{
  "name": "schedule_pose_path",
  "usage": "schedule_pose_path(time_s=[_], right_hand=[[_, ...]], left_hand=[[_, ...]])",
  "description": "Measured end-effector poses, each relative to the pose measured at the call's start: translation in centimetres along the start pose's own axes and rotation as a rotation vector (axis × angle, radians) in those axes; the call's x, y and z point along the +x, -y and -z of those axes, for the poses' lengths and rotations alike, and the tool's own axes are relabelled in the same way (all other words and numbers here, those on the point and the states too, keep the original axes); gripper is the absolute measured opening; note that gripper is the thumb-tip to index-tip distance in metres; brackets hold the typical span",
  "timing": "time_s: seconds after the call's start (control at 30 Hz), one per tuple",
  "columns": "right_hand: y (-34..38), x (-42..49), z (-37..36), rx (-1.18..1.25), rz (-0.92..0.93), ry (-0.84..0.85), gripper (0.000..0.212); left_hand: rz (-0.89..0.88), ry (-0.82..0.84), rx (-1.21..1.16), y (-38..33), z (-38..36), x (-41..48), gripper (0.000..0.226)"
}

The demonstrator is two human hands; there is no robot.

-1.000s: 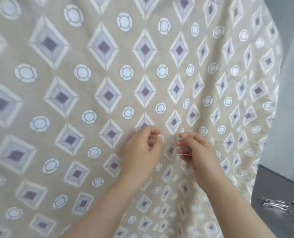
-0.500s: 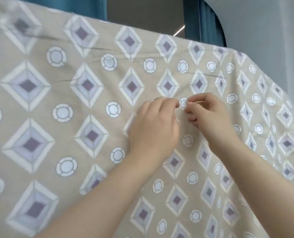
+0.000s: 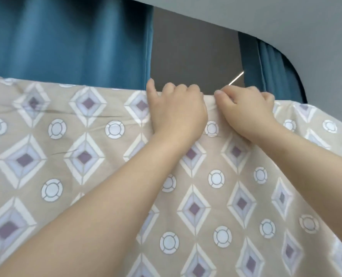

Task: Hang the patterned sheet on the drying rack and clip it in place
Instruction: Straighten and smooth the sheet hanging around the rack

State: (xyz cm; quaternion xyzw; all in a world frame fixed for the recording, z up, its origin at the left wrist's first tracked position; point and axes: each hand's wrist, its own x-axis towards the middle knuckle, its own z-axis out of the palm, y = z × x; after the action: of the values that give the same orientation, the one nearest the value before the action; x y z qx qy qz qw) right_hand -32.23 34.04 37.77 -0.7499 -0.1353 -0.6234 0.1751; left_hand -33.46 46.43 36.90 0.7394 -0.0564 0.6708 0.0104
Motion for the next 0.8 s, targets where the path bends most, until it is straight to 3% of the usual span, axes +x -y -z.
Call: schedule_pose_path(time_s=[0.17, 0.4, 0.57, 0.8], right_hand=[[-2.2, 0.5, -0.1, 0.126, 0.082, 0.019, 0.031], [-2.8, 1.6, 0.3, 0.241, 0.026, 0.055, 0.023], [-2.1, 2.0, 0.4, 0.171, 0.010, -0.002, 0.030], [-5.4, 1.7, 0.4, 0.040, -0.094, -0.138, 0.035]], left_hand=[[-0.006, 0.019, 0.011, -2.4, -0.7, 0.9, 0.026], [0.071, 0.071, -0.023, -4.3, -0.5, 2.2, 0.026], [0.118, 0.059, -0.018, -4.6, 0.0, 2.7, 0.025], [0.025, 0.086, -0.084, -8.8, -0.8, 3.2, 0.022]])
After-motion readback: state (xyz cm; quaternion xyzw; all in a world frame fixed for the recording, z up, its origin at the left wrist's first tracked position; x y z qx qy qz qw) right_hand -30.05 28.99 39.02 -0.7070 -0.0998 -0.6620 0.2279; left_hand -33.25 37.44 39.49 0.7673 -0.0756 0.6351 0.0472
